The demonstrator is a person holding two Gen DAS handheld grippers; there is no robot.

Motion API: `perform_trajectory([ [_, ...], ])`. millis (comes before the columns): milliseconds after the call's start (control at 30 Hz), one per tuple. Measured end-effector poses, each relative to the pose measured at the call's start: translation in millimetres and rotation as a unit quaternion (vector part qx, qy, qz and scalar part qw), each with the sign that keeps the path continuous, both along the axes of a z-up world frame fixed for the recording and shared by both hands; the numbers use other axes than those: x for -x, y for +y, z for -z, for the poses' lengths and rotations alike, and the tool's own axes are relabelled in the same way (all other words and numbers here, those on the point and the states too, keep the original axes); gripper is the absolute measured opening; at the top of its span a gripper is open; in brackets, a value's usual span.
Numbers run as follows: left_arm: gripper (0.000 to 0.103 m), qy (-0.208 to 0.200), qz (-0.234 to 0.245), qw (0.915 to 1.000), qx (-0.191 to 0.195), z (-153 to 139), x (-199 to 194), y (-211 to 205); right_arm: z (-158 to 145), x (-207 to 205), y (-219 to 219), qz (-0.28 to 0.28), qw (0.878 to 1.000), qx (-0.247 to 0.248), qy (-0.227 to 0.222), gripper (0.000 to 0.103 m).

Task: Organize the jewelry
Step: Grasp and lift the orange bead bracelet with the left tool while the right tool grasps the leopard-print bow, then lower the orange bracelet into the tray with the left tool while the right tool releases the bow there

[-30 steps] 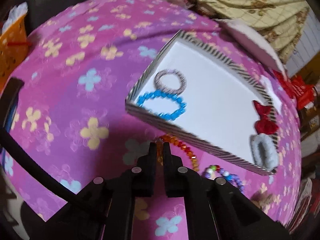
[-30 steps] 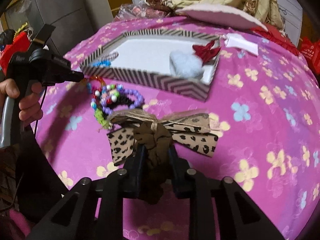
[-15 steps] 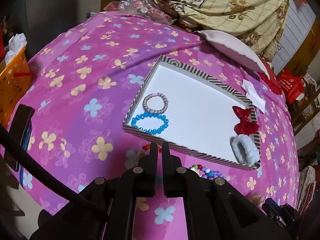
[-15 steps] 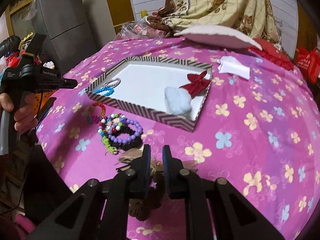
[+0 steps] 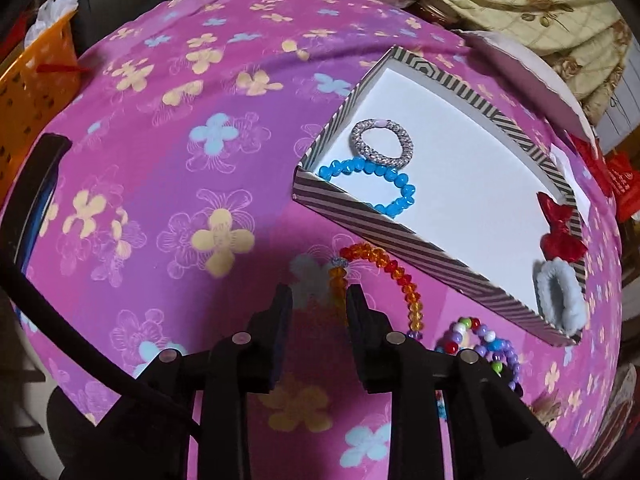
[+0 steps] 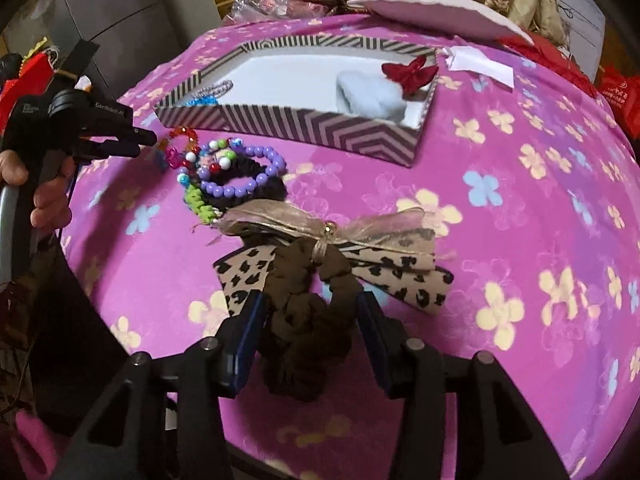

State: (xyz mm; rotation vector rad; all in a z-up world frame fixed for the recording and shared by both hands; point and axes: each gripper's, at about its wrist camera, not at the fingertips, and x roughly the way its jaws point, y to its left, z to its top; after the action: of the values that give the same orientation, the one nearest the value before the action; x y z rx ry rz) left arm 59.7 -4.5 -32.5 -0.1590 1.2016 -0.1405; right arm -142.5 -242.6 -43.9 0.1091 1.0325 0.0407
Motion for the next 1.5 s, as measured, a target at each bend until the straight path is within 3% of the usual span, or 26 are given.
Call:
perform_trajectory([
  [100, 0.042, 0.004, -0.009, 0.9999, -0.004, 4, -5, -4, 3, -1, 7, -0.009, 1.0, 0.016, -0.009, 0.063],
  [167, 0.042, 0.002, -0.011, 0.9999, -0.01, 6, -7, -9, 4, 0, 11, -0.014, 0.999, 0.03, -0.016, 0.063],
  [200, 0.042, 0.0, -0.011, 0.9999, -0.01, 6, -7, -11, 4, 0, 11, -0.014, 0.999, 0.034, -0.019, 0.061],
  [300, 0.041, -0.005, 0.005, 0.9999, -0.015, 7, -9, -19, 2, 0, 8, -0.015, 0.999, 0.034, -0.025, 0.036],
  [367, 0.022, -0.01, 0.013, 0.9996, -0.022, 8, -10, -20, 1, 1, 4, -0.015, 0.999, 0.022, -0.025, 0.031],
  [500, 0.02, 0.025, 0.024, 0.9989, 0.031, 6, -16, -14, -6, 2, -4, -0.015, 0.999, -0.01, -0.033, 0.029],
  [867, 0.02, -0.049, 0.057, 0.9964, 0.041, -74, -6, -10, -67, -8, -12, -0.019, 0.995, -0.017, -0.1, 0.029],
  [1200, 0.02, -0.082, 0.068, 0.9941, 0.021, -114, -28, -27, -101, -61, -20, -0.012, 0.992, -0.004, -0.124, 0.029],
  [1500, 0.02, -0.082, 0.077, 0.9936, -0.014, -107, -64, -69, -97, -138, -37, 0.004, 0.995, -0.008, -0.104, 0.029],
])
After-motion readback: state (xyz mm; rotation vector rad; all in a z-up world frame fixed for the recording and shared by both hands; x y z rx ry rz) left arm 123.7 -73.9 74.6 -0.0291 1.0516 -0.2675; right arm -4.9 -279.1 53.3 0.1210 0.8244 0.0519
